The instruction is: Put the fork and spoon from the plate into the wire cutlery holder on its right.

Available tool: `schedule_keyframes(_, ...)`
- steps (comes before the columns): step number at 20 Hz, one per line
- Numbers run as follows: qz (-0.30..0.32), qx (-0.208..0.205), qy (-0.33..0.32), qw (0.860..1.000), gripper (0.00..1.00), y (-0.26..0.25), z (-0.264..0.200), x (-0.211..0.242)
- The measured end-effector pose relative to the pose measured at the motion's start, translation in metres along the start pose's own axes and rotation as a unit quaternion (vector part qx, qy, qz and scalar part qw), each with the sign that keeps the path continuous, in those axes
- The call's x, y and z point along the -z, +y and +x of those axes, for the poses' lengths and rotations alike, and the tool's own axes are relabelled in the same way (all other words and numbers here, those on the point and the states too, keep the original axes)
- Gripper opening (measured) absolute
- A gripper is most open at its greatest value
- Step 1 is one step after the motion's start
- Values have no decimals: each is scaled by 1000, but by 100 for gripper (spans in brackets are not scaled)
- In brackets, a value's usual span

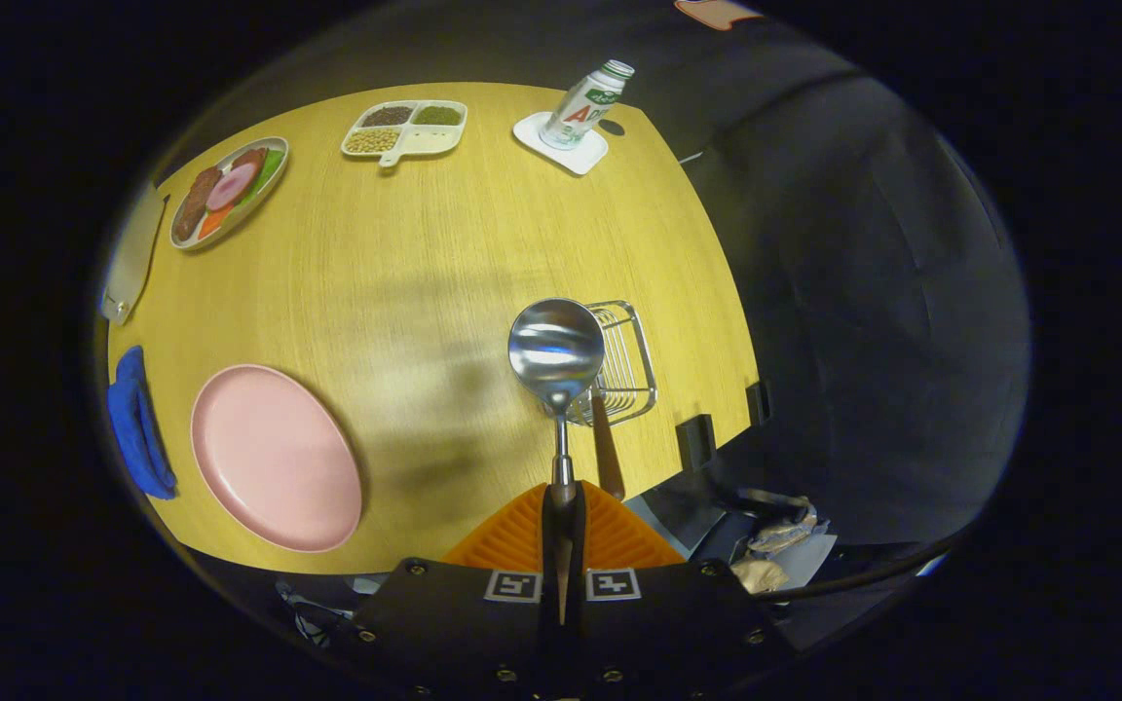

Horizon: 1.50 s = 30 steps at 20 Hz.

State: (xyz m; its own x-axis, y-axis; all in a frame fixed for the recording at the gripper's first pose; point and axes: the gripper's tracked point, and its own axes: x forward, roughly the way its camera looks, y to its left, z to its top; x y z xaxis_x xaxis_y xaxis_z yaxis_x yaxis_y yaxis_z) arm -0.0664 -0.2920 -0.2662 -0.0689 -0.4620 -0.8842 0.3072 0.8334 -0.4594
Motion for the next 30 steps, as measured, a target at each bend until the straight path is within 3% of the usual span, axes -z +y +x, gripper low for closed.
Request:
schedule_keyframes(16, -37, 39, 61, 997, 2, -60, 26, 1)
schedule_keyframes(23, -94, 62, 148, 983, 2, -58, 28, 4)
schedule_keyframes(27, -96, 52, 184, 977, 4, -56, 26, -4)
schedule_keyframes(30, -98, 20, 203, 974, 4, -45, 31, -13)
